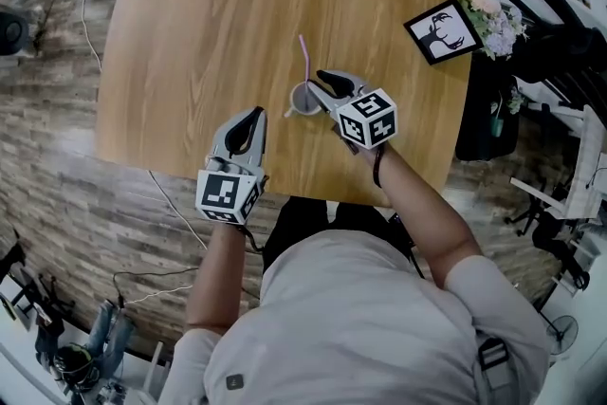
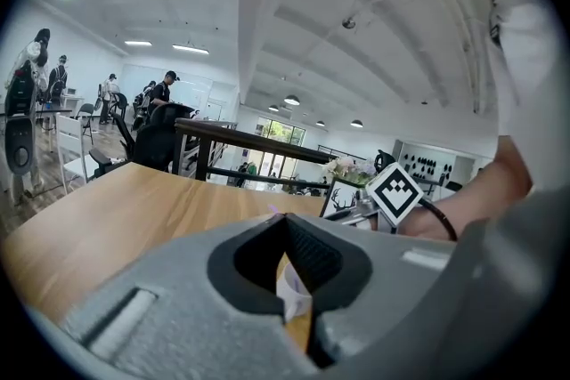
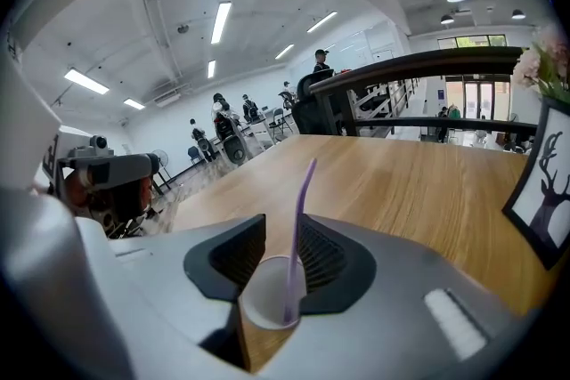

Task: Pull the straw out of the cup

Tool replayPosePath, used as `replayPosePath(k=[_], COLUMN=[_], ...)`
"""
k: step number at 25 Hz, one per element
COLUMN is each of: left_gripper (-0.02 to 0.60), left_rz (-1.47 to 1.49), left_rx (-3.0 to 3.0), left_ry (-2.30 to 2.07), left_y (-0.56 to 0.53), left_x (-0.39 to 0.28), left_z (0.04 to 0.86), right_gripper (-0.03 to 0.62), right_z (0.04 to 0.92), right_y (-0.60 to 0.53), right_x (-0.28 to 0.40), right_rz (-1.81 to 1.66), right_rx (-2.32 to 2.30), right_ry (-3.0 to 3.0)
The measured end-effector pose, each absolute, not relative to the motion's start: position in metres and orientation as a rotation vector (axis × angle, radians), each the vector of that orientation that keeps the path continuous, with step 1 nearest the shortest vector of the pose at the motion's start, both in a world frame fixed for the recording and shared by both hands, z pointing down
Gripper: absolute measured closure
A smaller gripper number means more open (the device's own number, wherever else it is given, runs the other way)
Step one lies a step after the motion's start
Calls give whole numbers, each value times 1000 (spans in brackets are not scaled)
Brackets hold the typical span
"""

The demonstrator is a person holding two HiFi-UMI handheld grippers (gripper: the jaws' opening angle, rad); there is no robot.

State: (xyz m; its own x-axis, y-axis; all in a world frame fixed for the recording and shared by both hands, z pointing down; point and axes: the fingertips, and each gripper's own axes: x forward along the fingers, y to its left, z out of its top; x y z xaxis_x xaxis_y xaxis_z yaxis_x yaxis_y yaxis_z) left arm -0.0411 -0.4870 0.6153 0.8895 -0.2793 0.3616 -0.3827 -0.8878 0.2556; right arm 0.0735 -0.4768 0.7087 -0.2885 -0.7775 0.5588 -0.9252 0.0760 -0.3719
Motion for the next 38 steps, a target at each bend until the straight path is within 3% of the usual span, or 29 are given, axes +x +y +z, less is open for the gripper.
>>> replayPosePath(k=[11,21,38], left_gripper=[577,577,577], left_rz=[475,494,459], left_rx=[2688,2669,2716], left_ry=[-479,-475,-523], left_y=[-492,-483,-445], left_x=[-41,-41,-28], left_z=[639,648,612], right_gripper=[485,549,551], right_z=[743,750,676], right_y=[-490,-489,-463], right_x=[72,71,77], right_rz=[1074,1094,963], right_rx=[1700,1691,1725], right_ry=[-2072,-2072,-2224])
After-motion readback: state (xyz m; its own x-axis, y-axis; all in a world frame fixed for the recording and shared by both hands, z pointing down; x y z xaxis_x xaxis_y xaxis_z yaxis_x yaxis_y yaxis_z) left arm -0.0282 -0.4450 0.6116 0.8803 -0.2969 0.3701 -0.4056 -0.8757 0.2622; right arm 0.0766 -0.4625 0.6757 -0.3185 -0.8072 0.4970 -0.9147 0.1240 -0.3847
